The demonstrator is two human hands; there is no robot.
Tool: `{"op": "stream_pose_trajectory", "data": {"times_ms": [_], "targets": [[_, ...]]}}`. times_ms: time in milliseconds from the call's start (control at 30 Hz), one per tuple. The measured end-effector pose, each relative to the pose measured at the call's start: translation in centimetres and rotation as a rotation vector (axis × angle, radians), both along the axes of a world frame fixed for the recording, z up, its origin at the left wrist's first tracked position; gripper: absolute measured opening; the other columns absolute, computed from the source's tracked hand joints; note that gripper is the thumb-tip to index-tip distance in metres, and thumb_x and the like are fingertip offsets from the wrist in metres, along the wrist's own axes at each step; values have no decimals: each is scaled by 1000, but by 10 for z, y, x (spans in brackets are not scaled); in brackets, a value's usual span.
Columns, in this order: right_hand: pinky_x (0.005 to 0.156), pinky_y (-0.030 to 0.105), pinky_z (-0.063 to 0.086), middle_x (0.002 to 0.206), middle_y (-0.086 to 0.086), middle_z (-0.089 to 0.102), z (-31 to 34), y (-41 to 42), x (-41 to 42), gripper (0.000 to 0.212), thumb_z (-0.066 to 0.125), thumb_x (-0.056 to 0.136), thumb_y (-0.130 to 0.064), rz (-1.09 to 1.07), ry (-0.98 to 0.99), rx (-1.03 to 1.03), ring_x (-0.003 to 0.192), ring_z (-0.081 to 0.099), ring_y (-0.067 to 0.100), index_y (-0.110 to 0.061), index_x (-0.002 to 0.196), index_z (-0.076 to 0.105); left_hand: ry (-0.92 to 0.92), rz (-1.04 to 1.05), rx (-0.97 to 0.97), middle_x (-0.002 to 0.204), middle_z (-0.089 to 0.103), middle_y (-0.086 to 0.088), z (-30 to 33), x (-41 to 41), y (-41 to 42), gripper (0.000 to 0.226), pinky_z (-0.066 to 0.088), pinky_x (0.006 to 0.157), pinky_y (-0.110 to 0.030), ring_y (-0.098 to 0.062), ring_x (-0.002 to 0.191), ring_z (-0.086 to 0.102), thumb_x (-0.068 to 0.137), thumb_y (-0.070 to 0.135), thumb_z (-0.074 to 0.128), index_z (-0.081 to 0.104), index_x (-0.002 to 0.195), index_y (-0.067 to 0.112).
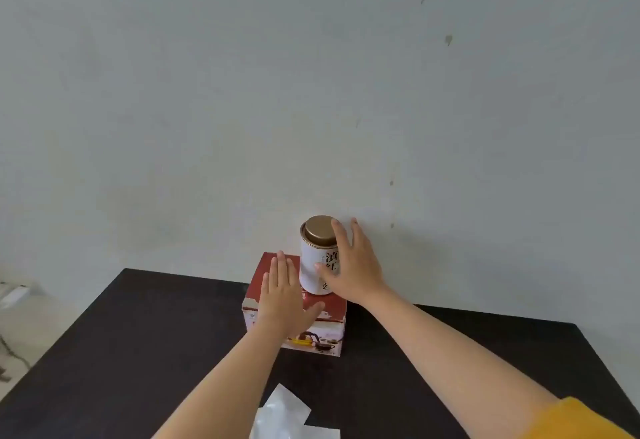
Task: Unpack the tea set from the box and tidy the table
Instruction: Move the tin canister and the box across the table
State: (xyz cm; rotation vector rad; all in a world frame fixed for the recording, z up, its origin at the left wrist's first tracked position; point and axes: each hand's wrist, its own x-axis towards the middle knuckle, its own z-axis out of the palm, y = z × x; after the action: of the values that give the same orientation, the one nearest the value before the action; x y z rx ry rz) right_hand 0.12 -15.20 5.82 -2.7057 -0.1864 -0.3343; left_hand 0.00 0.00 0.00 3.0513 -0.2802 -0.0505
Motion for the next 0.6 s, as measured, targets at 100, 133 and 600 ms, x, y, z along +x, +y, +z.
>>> {"op": "stream_pose_trajectory", "data": {"times_ms": [100,133,600], "targets": [[114,46,27,159,14,5,-13,2,11,87,60,83,-55,-35,1,44,145,12,34,-30,150,10,65,18,-2,154,-22,-16,-21,12,0,103,-4,116,-45,-32,142,-21,82,78,21,-12,148,5],[113,46,31,158,13,8,-18,2,12,86,61,82,-54,-36,-10,77,145,14,32,-32,149,12,80,10,-14,154,-22,-16,-27,13,0,103,-4,116,-45,-32,142,-21,83,77,22,-11,148,5],[84,23,46,137,3,37,-32,-26,-5,83,75,75,-37,-58,-123,362,119,50,17,-32,142,26,70,-11,-3,156,-18,-17,-47,2,-9,88,-2,116,-45,-33,143,-17,89,69,14,-8,149,8]]}}
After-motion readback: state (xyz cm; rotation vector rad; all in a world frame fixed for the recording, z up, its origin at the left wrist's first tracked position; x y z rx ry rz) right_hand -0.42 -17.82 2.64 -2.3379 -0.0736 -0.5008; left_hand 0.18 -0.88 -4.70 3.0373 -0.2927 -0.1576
